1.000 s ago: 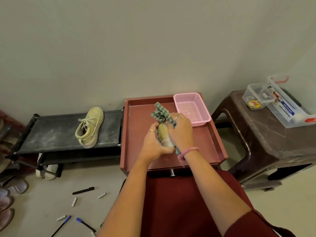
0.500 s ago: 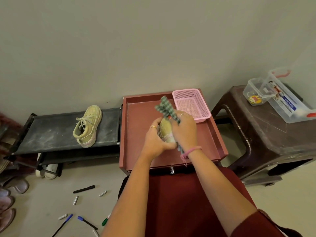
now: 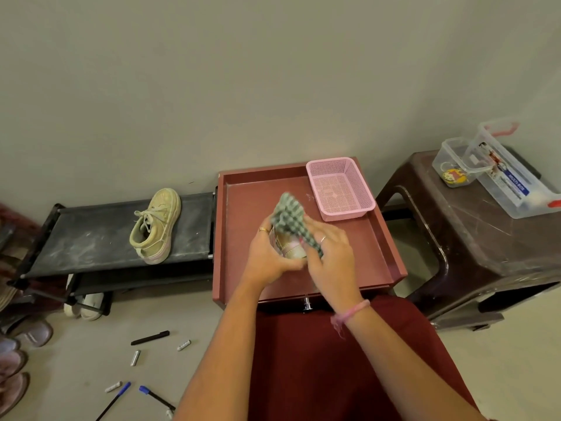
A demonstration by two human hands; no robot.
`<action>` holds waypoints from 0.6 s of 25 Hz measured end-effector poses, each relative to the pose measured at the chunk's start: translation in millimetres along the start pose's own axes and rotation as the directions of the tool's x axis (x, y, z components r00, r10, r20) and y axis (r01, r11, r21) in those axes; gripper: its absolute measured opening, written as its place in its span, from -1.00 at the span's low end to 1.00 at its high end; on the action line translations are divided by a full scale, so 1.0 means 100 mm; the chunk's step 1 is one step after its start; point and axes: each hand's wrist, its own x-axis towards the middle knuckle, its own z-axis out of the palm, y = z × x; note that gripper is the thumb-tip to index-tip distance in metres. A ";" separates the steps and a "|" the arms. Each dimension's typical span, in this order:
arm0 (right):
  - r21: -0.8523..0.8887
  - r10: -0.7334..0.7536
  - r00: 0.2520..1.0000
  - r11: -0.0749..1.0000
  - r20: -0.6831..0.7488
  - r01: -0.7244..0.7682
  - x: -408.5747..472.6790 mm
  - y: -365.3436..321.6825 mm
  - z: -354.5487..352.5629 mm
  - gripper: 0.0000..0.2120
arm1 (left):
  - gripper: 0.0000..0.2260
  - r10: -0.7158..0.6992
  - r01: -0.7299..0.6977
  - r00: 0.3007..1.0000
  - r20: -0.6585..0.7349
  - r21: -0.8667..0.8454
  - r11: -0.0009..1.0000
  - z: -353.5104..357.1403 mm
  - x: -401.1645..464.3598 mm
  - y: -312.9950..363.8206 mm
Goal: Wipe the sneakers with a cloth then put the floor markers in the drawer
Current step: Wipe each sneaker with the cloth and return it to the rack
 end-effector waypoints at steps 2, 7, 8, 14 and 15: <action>-0.087 -0.173 0.984 0.981 0.031 0.175 -0.21 0.05 0.02 -0.57 | -0.47 0.017 -0.018 1.000 0.018 0.045 0.999 -0.04 0.01 -0.02; 0.308 0.245 0.965 0.928 -0.088 -0.208 0.07 0.12 -0.02 -0.79 | -0.20 0.010 -0.010 1.000 -0.011 -0.043 0.999 0.08 -0.04 0.12; 0.380 0.309 0.949 0.887 -0.066 -0.262 0.10 0.08 -0.03 -0.83 | -0.19 0.014 -0.014 1.000 -0.007 -0.043 0.999 0.09 -0.03 0.10; 0.135 -0.201 0.979 0.970 -0.034 0.203 -0.29 0.19 0.04 -0.61 | -0.35 0.020 -0.021 0.999 -0.024 -0.008 1.000 0.01 0.03 -0.01; 0.164 -0.149 0.987 0.974 -0.066 0.158 -0.24 0.20 0.03 -0.62 | -0.34 0.018 -0.018 0.999 -0.030 -0.028 0.999 0.04 0.04 0.00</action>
